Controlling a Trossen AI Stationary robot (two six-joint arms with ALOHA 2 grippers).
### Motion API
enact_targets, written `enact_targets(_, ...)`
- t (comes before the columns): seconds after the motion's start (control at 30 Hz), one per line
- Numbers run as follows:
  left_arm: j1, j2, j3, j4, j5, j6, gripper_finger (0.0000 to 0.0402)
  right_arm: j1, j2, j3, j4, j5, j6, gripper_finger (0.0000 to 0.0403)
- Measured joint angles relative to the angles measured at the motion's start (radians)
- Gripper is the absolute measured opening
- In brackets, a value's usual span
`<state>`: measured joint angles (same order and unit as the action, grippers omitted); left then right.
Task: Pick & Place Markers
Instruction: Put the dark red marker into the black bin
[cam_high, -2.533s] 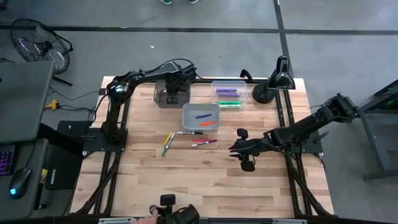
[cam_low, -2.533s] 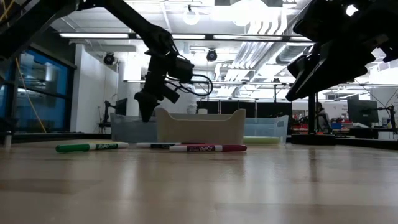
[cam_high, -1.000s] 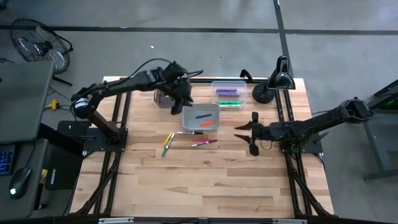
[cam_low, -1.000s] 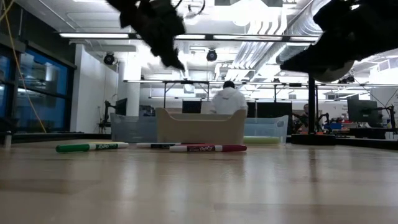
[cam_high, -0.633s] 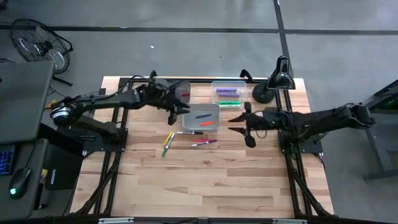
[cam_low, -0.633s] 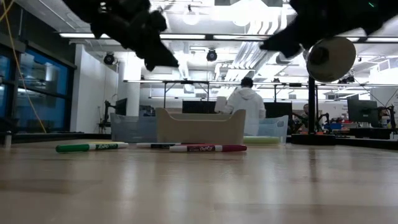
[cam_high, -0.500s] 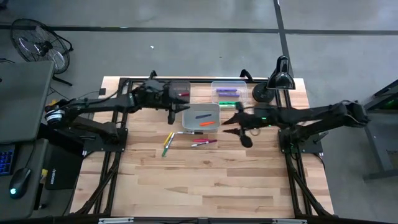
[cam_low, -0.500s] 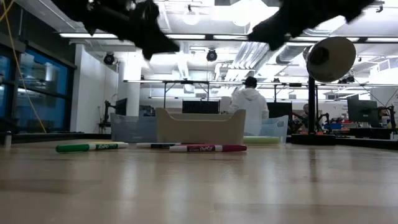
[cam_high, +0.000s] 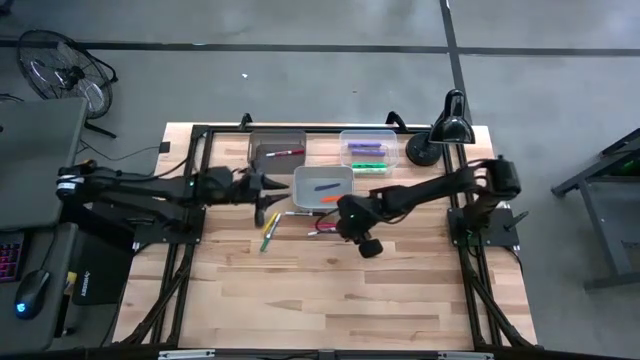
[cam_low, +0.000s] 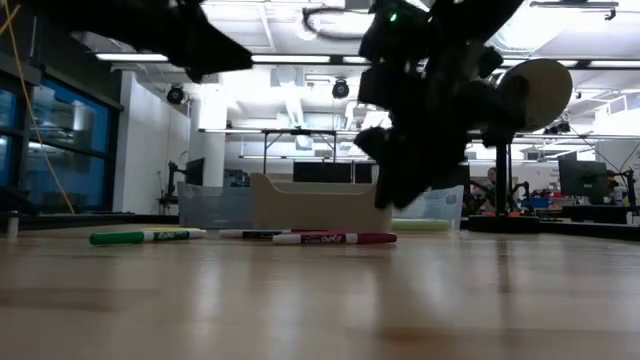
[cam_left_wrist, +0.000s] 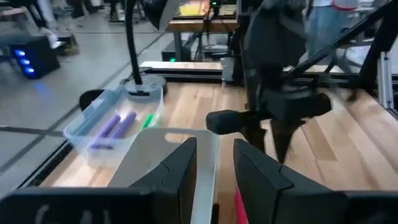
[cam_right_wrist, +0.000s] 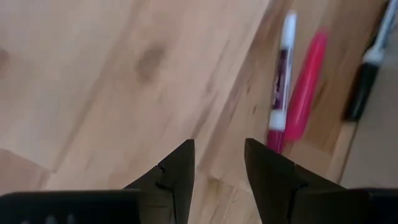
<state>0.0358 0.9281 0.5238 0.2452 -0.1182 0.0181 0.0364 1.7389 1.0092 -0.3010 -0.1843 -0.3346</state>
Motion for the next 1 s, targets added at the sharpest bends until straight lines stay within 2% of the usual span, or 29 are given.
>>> enact_targets(0.17, -0.127, -0.050, -0.024, -0.006, -0.201, -0.005, 0.0103, 0.002, 0.036, 0.047, -0.039, 0.030, 0.002, 0.0129)
enact_targets(0.27, -0.176, -0.059, -0.025, 0.002, -0.251, 0.000, 0.0103, -0.003, 0.013, 0.054, -0.049, 0.030, 0.003, 0.0129)
enact_targets(0.4, -0.208, -0.057, -0.024, -0.002, -0.277, 0.000, 0.0103, -0.032, 0.006, 0.039, -0.051, 0.016, 0.012, 0.0129)
enact_targets(0.73, -0.207, -0.058, -0.024, -0.002, -0.278, 0.002, 0.0103, -0.091, 0.022, -0.009, 0.022, -0.057, 0.019, 0.0129)
enact_targets(1.0, -0.207, -0.058, -0.024, -0.007, -0.278, 0.002, 0.0103, -0.092, 0.042, -0.008, 0.035, -0.031, 0.015, 0.0129)
